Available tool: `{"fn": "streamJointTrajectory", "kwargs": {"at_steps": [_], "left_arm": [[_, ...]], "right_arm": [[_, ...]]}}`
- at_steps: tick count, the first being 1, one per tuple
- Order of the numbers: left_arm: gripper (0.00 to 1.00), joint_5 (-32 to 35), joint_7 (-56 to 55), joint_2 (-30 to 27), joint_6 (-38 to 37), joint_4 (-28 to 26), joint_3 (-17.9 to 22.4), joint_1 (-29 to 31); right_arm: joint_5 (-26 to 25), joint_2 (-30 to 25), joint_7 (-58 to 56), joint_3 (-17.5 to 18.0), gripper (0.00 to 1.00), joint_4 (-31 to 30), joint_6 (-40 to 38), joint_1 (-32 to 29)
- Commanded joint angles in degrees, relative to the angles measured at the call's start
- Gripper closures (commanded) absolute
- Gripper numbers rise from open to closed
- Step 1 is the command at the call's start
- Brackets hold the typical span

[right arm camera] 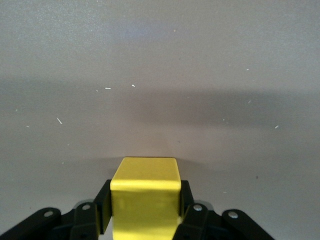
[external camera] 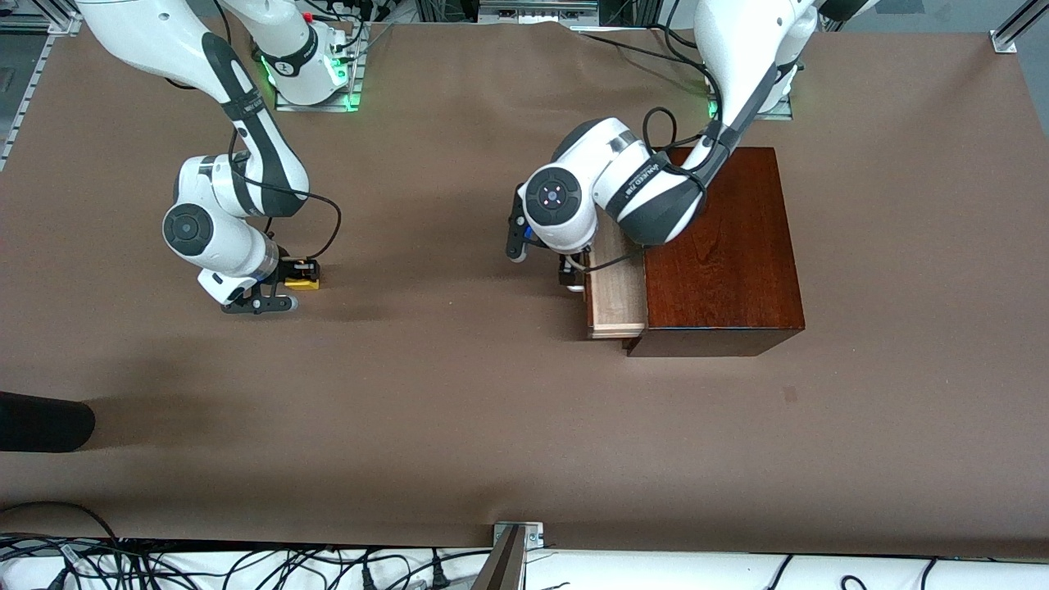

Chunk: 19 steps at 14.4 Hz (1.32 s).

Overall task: Open drawer, take yellow block, close drawer
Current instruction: 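Place the cube with the right gripper while the left gripper pushes the drawer, then push the drawer shut with the left gripper while the right gripper withdraws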

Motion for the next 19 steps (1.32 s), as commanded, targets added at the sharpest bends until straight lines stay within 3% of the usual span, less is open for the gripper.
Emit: {"fn": "streamJointTrajectory", "kwargs": {"at_steps": [1,6,10,14,19], "left_arm": [[0.0,2.7,2.9,-1.9,-4.5,-0.9,0.8,2.3],[0.0,4.8,3.0,-2.7,-7.7,-0.7,0.7,4.6],[0.0,4.9,2.8,-3.0,-8.0,-0.9,0.8,5.2],[0.0,4.9,2.6,-3.1,-8.8,-0.9,0.9,5.4],[0.0,4.7,2.3,-3.3,-8.5,-0.6,0.5,5.5]], "right_arm": [[0.3,-1.5,-1.1,0.5,0.0,-0.1,0.6,-1.2],[0.4,-11.7,-1.3,0.3,0.0,2.9,-4.3,-1.3],[0.2,-17.5,-1.0,0.5,0.0,15.1,-23.1,-1.3],[0.1,-18.5,-1.9,0.4,0.0,30.3,-41.3,-1.3],[0.0,-18.0,-6.9,-0.8,0.0,35.0,-46.2,-1.3]]}}
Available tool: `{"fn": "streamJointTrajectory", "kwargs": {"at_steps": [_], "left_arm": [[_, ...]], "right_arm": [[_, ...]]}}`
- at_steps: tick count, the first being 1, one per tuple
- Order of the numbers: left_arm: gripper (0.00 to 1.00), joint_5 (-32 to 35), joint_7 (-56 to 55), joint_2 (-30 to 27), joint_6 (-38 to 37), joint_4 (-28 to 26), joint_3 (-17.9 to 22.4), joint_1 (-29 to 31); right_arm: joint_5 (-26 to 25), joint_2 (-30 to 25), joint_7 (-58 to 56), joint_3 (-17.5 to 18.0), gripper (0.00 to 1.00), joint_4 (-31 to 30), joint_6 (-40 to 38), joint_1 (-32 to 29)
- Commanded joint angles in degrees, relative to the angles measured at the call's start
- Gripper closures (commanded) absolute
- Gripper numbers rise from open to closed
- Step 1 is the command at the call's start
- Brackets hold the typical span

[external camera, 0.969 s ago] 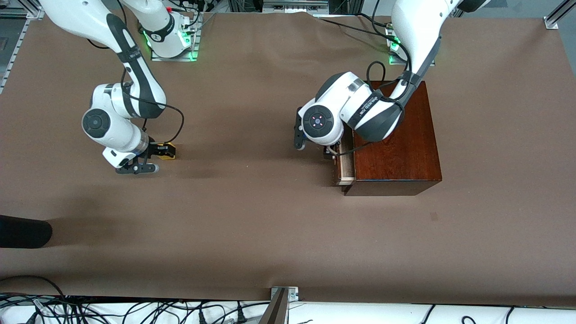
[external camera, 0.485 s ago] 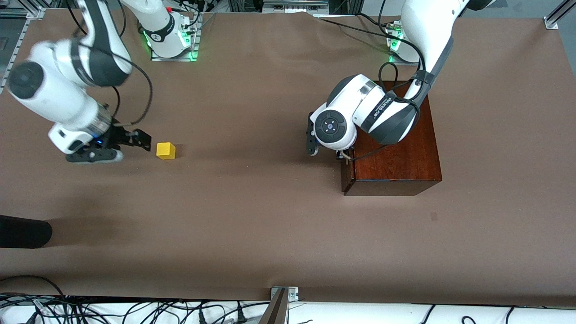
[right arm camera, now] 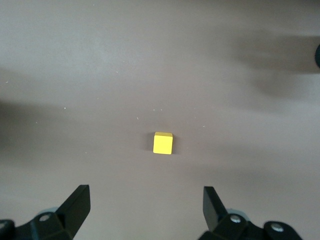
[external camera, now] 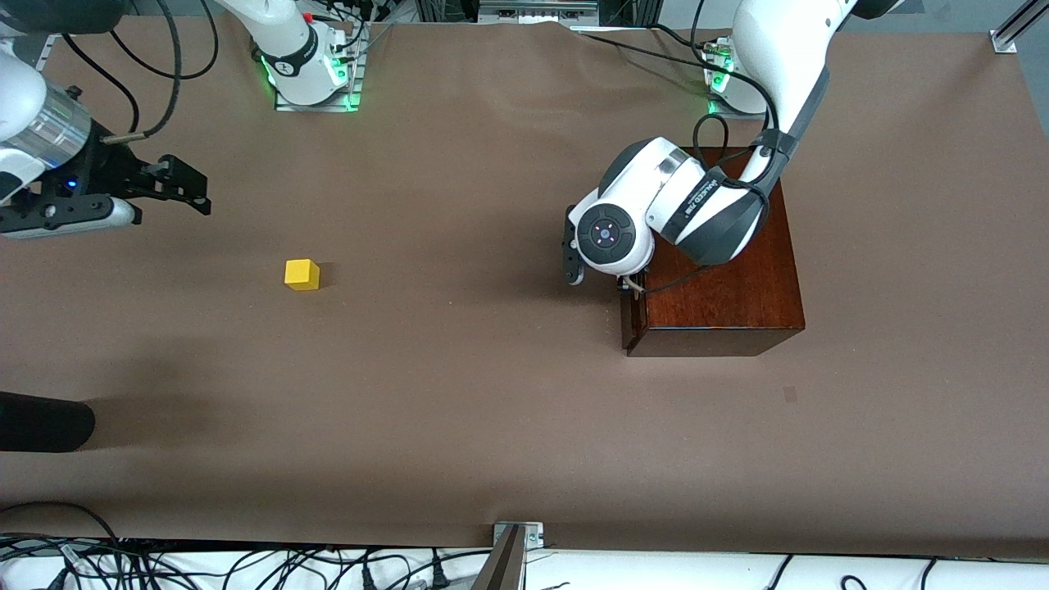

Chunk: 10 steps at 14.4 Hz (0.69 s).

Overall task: Open drawer, take yellow block, close drawer
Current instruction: 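Push the drawer shut with the left gripper while the right gripper withdraws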

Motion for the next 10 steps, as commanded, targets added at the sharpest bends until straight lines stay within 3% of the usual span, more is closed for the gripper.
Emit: {"fn": "streamJointTrajectory", "kwargs": {"at_steps": [1,4,8,10], "left_arm": [[0.0,0.8,0.7,-2.0,-0.7,-0.3,-0.4,0.3],[0.0,-2.6,0.5,-3.9,0.0,-0.1,-2.5,0.0],[0.0,-8.8,-0.4,-10.9,0.2,-0.1,-2.1,0.7],[0.0,-8.5,-3.0,-14.3,0.1,-0.1,-1.9,4.6]], "right_arm": [[0.0,1.8,-1.7,0.2,0.0,2.6,-1.8,-0.6],[-1.1,1.7,-1.4,0.3,0.0,2.6,-2.1,-0.5],[-4.6,1.9,-1.3,0.5,0.0,3.3,-2.1,-0.1],[-5.1,2.2,-1.2,0.5,0.0,4.0,-2.4,-0.1]]}}
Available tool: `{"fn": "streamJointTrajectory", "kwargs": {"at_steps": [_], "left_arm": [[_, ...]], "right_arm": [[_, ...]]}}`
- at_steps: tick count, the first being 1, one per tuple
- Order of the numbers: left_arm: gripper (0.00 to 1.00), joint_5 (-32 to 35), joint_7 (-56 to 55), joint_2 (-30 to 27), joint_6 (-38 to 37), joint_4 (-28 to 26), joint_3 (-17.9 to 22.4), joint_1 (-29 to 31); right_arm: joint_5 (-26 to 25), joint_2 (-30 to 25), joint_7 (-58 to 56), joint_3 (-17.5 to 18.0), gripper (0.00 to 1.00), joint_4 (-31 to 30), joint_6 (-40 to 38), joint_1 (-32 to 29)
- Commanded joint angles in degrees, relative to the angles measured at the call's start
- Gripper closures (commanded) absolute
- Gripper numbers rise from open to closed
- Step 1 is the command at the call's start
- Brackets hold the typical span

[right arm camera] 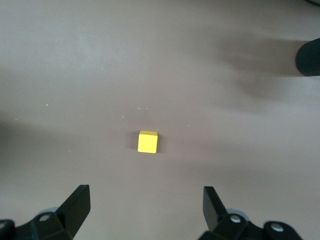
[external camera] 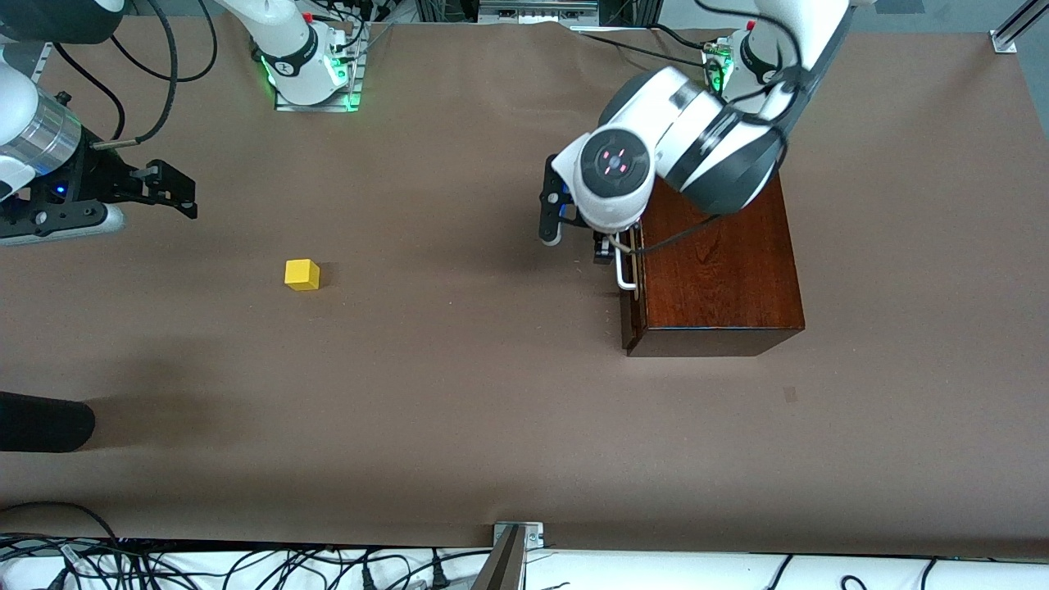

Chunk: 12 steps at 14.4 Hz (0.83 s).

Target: Open drawer, take yellow block, close drawer

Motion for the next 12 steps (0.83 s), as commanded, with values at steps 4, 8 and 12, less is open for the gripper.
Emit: {"fn": "streamJointTrajectory", "kwargs": {"at_steps": [4,8,12], "left_arm": [[0.0,2.4,-6.1,-7.1,-3.0,3.0,2.0,10.8],[0.0,5.6,-9.4,-8.3,-8.6,7.2,4.9,18.1],[0.0,4.0,-31.6,-19.0,-5.5,-3.1,9.3,18.2]], "right_arm": [[-0.2,1.6,-0.1,0.1,0.0,3.4,-1.4,-0.3],[-0.1,1.6,-0.2,0.2,0.0,3.5,-0.9,-0.3],[-0.2,1.7,-0.2,-0.1,0.0,3.5,-0.9,-0.7]]}}
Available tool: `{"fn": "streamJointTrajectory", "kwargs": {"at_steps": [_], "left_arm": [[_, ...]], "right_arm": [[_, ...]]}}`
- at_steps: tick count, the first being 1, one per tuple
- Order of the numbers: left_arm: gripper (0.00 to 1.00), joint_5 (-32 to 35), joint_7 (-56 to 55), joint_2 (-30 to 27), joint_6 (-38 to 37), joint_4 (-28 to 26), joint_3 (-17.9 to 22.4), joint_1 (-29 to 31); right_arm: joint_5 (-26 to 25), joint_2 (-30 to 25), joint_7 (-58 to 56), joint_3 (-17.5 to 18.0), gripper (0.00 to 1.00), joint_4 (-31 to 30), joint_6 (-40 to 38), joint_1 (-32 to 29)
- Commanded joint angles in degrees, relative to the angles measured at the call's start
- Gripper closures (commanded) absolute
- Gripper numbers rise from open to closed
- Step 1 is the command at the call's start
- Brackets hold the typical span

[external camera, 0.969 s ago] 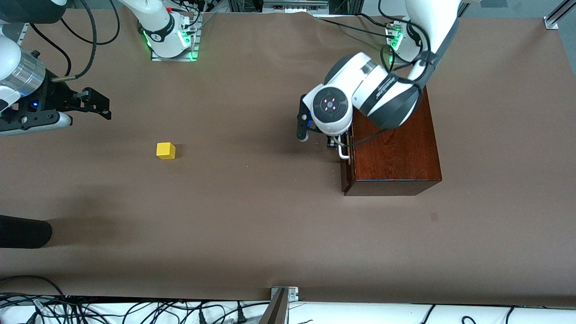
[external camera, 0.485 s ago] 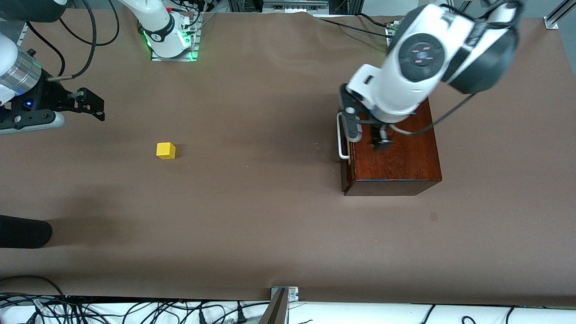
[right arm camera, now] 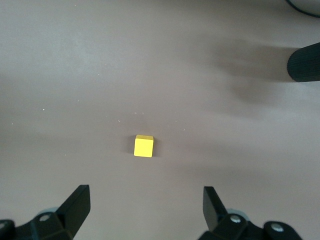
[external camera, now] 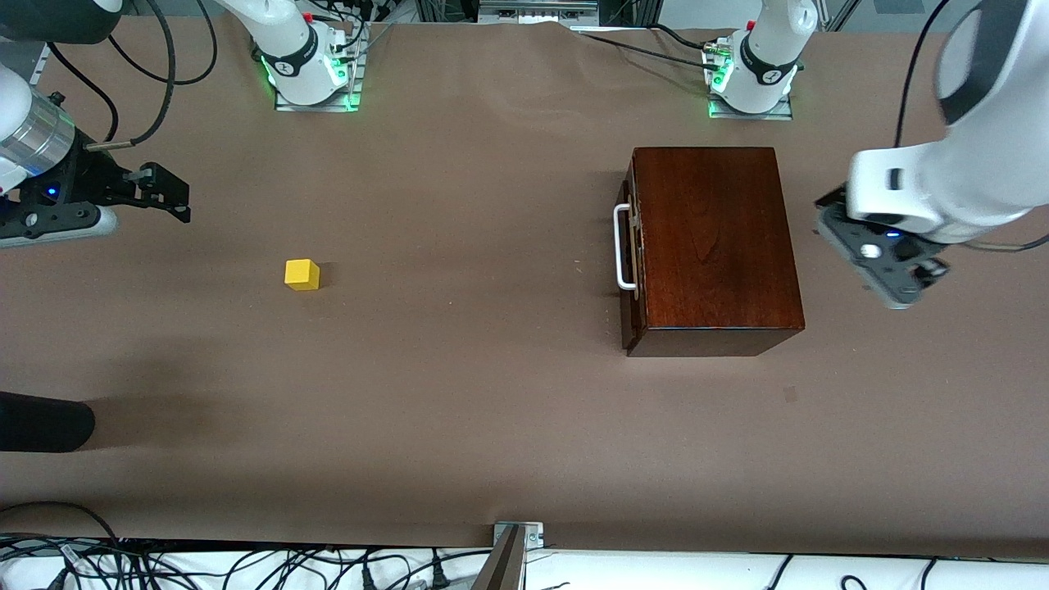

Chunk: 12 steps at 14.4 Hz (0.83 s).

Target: Open drawer, take yellow block, close drawer

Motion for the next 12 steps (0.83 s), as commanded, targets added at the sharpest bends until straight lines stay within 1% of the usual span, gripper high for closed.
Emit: {"fn": "streamJointTrajectory", "kwargs": {"at_steps": [1,3,4,5,8,9,10,11,12], "left_arm": [[0.0,-0.6,-19.0,-11.4,5.1,-12.5,0.2,-0.4],[0.0,-2.0,-31.7,-15.5,9.6,-18.0,0.2,1.1],[0.0,-3.5,-35.9,-15.9,9.9,-19.3,0.3,2.1],[0.0,-5.0,-37.8,-16.3,10.0,-19.9,0.7,3.2],[0.0,-6.1,-36.4,-17.1,10.4,-20.3,1.4,3.6],[0.0,-7.3,-35.4,-17.4,10.4,-20.3,2.6,3.8],[0.0,-9.0,-34.4,-17.8,10.3,-20.4,5.0,3.7],[0.0,-9.9,-34.2,-18.2,10.2,-20.9,6.2,3.8],[0.0,-9.9,-34.2,-18.3,10.2,-20.9,6.4,3.8]], "right_arm": [[0.1,1.1,-0.2,0.0,0.0,1.8,-0.8,-0.6],[0.2,1.1,-0.1,0.1,0.0,1.8,-0.7,-0.6],[0.2,1.1,-0.1,0.1,0.0,1.8,-0.6,-0.6],[0.2,1.1,-0.1,0.1,0.0,1.8,-0.6,-0.6],[0.2,1.1,-0.2,0.1,0.0,1.8,-0.6,-0.6],[0.2,1.1,-0.2,0.1,0.0,1.8,-0.7,-0.6],[0.3,1.1,-0.2,0.1,0.0,1.8,-0.6,-0.6],[0.3,1.1,-0.2,0.1,0.0,1.8,-0.6,-0.6],[0.3,1.1,-0.2,0.1,0.0,1.8,-0.6,-0.6]]}}
